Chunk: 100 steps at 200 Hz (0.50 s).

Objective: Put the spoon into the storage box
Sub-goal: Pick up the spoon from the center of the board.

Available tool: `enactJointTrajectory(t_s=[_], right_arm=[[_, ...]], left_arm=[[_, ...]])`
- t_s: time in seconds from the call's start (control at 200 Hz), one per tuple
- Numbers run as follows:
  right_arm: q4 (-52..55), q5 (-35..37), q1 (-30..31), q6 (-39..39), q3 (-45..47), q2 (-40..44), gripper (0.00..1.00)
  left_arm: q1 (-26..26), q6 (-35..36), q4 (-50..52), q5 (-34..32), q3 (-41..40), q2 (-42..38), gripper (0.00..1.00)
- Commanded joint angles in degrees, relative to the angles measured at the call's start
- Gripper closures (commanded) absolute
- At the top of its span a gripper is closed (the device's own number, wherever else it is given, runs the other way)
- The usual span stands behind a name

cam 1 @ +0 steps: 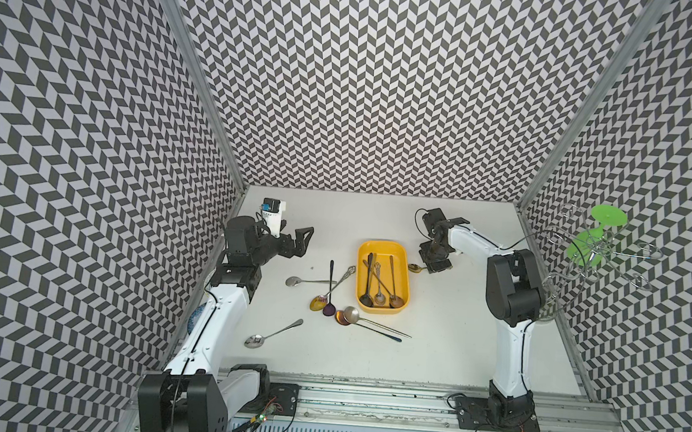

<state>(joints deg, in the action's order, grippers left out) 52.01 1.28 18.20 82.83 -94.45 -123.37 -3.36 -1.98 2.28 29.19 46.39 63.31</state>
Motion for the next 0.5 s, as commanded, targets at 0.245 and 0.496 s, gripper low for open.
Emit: enactJointTrajectory(t_s=[0.245, 0.496], right_arm=[[0.2, 2.3, -0.6, -0.8, -1.7, -4.0, 0.74], [-0.2, 4.8, -1.0, -2.0, -1.9, -3.6, 0.89]], left_arm=[[0.2, 1.2, 0.5, -0.5, 0.0, -0.7, 0.01], [0.4, 1.1, 0.5, -0.6, 0.3, -0.4, 0.01]])
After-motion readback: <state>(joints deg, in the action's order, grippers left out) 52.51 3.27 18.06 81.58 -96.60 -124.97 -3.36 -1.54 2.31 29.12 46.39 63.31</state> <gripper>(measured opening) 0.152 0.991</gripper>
